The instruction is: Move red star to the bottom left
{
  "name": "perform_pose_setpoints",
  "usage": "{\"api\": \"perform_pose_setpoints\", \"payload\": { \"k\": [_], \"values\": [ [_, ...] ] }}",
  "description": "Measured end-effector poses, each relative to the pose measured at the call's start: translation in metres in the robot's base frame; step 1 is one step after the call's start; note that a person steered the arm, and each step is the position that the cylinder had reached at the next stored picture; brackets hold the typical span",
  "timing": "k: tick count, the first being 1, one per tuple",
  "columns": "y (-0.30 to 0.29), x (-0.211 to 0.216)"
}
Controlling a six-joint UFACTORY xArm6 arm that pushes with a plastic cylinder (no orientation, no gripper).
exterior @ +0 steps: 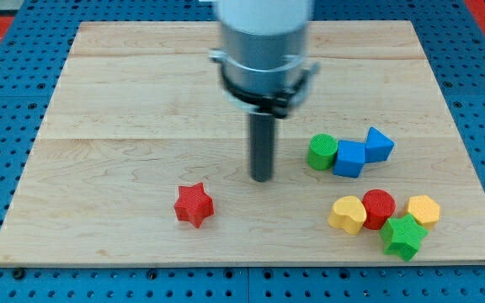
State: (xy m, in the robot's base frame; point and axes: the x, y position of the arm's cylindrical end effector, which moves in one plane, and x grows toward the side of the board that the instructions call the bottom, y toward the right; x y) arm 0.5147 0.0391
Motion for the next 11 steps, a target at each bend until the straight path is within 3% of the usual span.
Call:
{"api": "perform_pose_setpoints", "payload": {
  "k": [1,2,3,4,7,9,11],
  "values": [
    [-0.02,0.026],
    [-0.075,0.024],
    [-0.084,0.019],
    [-0.049,0.029],
    [-0.173,0.029],
    [-0.144,0.046],
    [-0.222,0.039]
  ]
}}
